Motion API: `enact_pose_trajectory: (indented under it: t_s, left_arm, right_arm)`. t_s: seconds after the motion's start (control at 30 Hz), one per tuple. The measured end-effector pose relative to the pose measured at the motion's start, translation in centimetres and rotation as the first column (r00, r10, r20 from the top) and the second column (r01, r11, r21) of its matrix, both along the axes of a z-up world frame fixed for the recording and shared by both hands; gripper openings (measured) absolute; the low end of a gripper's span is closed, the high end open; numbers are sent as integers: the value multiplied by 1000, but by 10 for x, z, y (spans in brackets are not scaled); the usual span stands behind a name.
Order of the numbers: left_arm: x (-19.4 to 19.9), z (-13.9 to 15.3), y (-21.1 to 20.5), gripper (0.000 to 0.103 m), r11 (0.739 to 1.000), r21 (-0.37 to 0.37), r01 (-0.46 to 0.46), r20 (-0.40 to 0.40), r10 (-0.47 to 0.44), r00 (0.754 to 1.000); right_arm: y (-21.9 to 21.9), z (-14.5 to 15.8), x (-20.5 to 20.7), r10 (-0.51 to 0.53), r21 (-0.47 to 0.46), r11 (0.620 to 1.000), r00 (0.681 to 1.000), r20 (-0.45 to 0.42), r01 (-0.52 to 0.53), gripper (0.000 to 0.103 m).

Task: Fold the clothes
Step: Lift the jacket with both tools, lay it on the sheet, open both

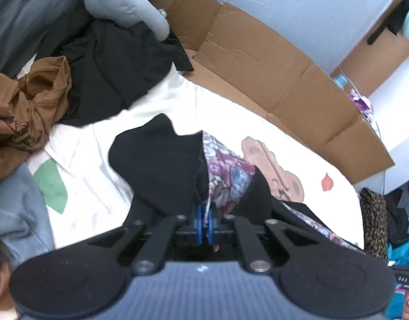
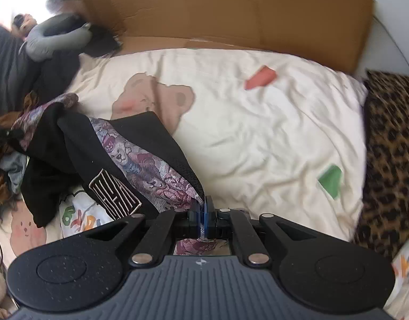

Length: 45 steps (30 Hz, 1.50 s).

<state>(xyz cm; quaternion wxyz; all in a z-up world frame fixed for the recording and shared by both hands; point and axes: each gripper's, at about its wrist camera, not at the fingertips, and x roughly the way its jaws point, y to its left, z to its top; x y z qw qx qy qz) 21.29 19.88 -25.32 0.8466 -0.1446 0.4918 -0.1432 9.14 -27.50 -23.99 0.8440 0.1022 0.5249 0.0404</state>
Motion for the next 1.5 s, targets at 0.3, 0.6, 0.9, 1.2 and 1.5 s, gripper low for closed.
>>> enact_pose_trajectory:
  t_s: [0.3,0.6,0.9,1.2,1.5]
  left_arm:
    - [-32,20,-9,4,998,42,36,-19,-35,999]
    - [-89,28,0,4,993,108,45,-98,-34,995]
    - [-137,28,27,4,987,159,7,-159,18,987]
    - [-168,30,45,4,981,192,-20,-172,54,984]
    - [-208,11,72,4,972,234,-24,-245,83,966]
  right_arm:
    - [-14,6,-47,-74,10,997,997,10,74,0]
    - [-25,17,-81,-108,11,994,994,19,108,0]
    - [-27,16,-106,-126,35,991,992,16,125,0]
    - [-20,16,-119,-93,56,994,996,0,93,0]
    - [-16,10,-126,-100,103,990,995,-18,101,6]
